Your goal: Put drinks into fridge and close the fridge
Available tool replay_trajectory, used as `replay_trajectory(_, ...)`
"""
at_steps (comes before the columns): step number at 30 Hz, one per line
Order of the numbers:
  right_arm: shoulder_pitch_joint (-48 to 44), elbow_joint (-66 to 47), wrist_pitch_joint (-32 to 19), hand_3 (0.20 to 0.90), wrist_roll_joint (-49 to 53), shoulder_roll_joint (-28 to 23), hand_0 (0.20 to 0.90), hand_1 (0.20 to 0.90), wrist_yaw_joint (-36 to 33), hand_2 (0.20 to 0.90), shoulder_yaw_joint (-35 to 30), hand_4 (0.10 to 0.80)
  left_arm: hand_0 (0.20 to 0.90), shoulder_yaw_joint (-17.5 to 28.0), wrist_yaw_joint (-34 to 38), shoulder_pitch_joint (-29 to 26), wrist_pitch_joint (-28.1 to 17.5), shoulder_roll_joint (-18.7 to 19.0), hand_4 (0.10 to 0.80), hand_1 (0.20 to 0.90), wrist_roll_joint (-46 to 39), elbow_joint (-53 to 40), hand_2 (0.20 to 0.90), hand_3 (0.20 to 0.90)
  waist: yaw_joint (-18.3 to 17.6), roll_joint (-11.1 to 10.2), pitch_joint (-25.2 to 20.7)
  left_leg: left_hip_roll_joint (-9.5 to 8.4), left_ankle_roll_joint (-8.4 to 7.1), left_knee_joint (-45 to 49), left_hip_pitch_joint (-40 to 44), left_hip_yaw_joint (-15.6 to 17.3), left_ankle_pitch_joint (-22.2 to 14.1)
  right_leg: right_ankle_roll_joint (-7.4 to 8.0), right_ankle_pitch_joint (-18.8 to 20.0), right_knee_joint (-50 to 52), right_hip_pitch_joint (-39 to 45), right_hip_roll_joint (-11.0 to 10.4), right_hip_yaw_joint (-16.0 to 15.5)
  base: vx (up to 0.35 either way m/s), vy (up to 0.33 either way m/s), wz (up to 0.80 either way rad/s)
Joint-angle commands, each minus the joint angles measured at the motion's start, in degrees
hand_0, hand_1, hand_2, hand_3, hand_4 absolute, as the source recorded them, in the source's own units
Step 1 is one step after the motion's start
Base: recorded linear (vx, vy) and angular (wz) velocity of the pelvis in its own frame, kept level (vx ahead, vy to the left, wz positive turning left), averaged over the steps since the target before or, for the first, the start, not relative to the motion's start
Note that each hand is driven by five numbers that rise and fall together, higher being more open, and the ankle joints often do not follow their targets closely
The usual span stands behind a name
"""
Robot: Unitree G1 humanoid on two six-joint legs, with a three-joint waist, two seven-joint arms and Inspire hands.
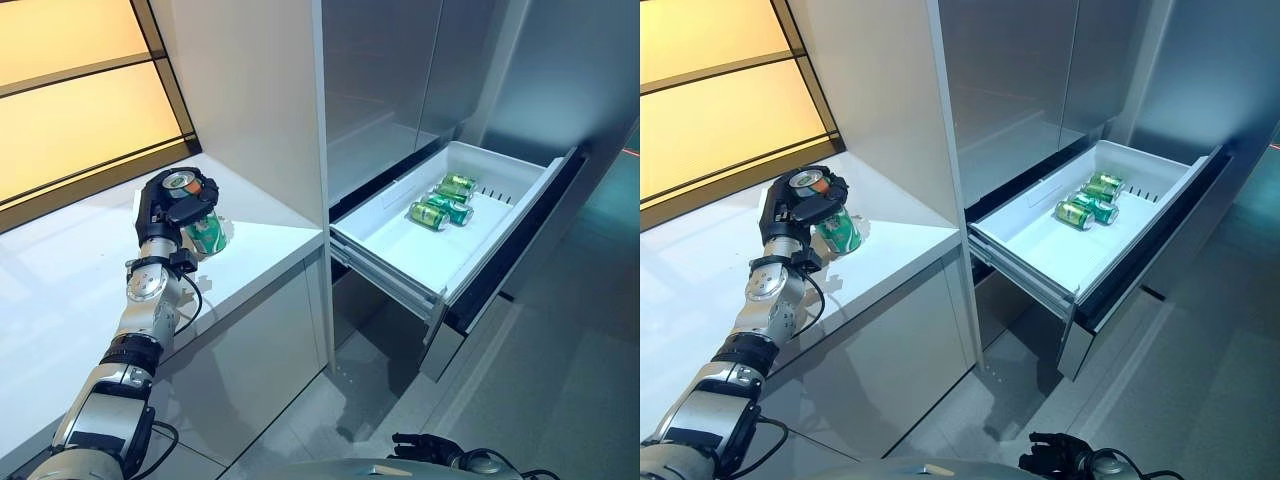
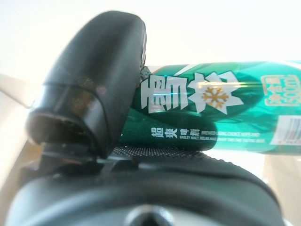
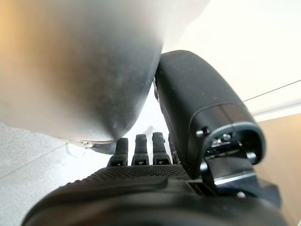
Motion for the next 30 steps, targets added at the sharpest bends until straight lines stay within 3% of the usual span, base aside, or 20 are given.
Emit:
replay_trajectory(1, 2.3, 2.9, -1.8, 0.900, -1.9, -0.4, 0.900, 0.900, 1.2, 0.900, 4.6, 0.800, 0.300, 4.9, -2.3, -9.7, -9.8, 3.7, 0.100, 0.300, -4.1, -7.4, 0.300, 0.200, -0.3, -1.5, -1.9, -5.02, 3.75, 0.4, -1.2, 0.7, -3.6, 3.24, -2.2, 1.6, 1.4, -1.6, 2.2, 0.000, 0.000, 0.00)
replay_trajectory(10, 0.3, -9.6, -7.2, 0.900, -0.2, -1.9, 0.900, 0.900, -4.2, 0.900, 6.7, 0.800, 0.300, 5.1, 1.2, -11.0, -6.2, 4.0, 0.100, 0.300, -4.0, -29.6, 0.300, 0.200, 0.1, -1.8, -1.4, -4.90, 3.80, 0.4, -1.3, 0.2, -3.4, 2.85, -2.1, 1.3, 1.7, -1.6, 2.3, 0.000, 0.000, 0.00)
replay_trajectory(13, -0.4, -20.3, -5.4, 0.900, 1.2, -2.9, 0.900, 0.900, -5.2, 0.900, 8.2, 0.800, 0.300, 4.8, 1.6, -11.8, -6.0, 4.0, 0.100, 0.300, -4.6, -35.2, 0.300, 0.200, 0.1, -2.0, -1.2, -4.88, 3.80, 0.4, -1.4, 0.0, -3.4, 2.81, -2.0, 1.1, 1.8, -1.6, 2.3, 0.000, 0.000, 0.00)
replay_trajectory(14, -0.4, -26.9, -1.9, 0.900, 2.9, -2.7, 0.900, 0.900, -4.8, 0.900, 8.6, 0.800, 0.300, 4.6, 1.9, -12.2, -5.6, 4.0, 0.100, 0.300, -4.6, -37.6, 0.300, 0.200, 0.0, -2.2, -1.2, -4.90, 3.78, 0.4, -1.5, 0.0, -3.4, 2.82, -2.0, 1.0, 1.7, -1.6, 2.4, 0.000, 0.000, 0.00)
replay_trajectory(15, -0.2, -27.3, -1.6, 0.900, 2.9, -2.8, 0.900, 0.900, -4.8, 0.900, 8.5, 0.800, 0.300, 4.6, 2.0, -12.1, -5.6, 3.9, 0.100, 0.300, -4.6, -37.8, 0.300, 0.200, 0.0, -2.2, -1.2, -4.91, 3.78, 0.4, -1.5, 0.0, -3.4, 2.82, -2.0, 1.0, 1.7, -1.6, 2.4, -0.038, -0.023, 0.00)
replay_trajectory(22, 2.1, -52.6, 7.3, 0.900, 12.8, -4.0, 0.900, 0.900, 5.1, 0.900, 11.1, 0.800, 0.300, 1.4, 0.2, -12.7, -3.3, 4.1, 0.100, 0.300, -7.3, -47.4, 0.300, 0.200, -0.7, -2.9, -0.6, -4.95, 3.52, 0.4, -2.0, 0.0, -3.1, 3.31, -1.8, 0.7, 1.5, -1.6, 2.5, -0.027, -0.019, 0.02)
replay_trajectory(27, 1.7, -68.6, 9.9, 0.900, 19.3, -8.3, 0.900, 0.900, 7.0, 0.900, 8.1, 0.800, 0.300, 0.2, -1.3, -9.7, -1.9, 4.5, 0.100, 0.300, -6.8, -53.8, 0.300, 0.200, -0.8, -3.4, 0.0, -4.93, 3.47, 0.4, -2.0, 0.1, -2.9, 3.68, -1.5, 0.8, 1.3, -1.5, 2.8, -0.029, -0.023, 0.02)
replay_trajectory(30, -2.0, -81.2, 12.2, 0.900, 26.6, -12.0, 0.900, 0.900, 7.0, 0.900, 2.7, 0.800, 0.300, 0.1, -4.0, -7.2, -1.8, 5.5, 0.100, 0.300, -7.4, -55.8, 0.300, 0.200, -1.1, -3.6, 0.3, -4.82, 3.42, 0.4, -2.1, 0.5, -2.7, 3.92, -1.2, 0.8, 1.1, -1.5, 3.2, -0.042, -0.023, 0.00)
